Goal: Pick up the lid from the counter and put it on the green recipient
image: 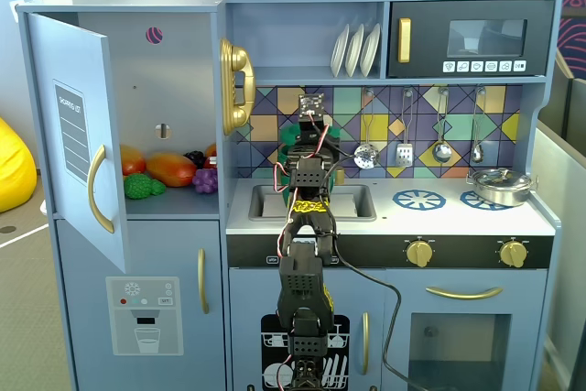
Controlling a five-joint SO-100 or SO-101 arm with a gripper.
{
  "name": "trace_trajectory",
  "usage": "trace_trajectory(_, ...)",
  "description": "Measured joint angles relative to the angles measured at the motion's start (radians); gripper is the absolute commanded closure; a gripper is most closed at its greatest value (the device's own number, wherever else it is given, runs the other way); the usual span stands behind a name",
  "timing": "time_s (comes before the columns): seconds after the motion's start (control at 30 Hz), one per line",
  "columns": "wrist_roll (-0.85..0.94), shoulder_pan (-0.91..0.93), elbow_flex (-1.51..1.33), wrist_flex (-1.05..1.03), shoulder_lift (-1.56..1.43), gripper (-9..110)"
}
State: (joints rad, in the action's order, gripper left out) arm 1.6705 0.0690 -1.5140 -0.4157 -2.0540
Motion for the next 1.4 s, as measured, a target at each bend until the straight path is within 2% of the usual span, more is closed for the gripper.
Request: trace_trajectory(1.4, 0.015, -0.009, -0.094, -0.009, -0.029, 101)
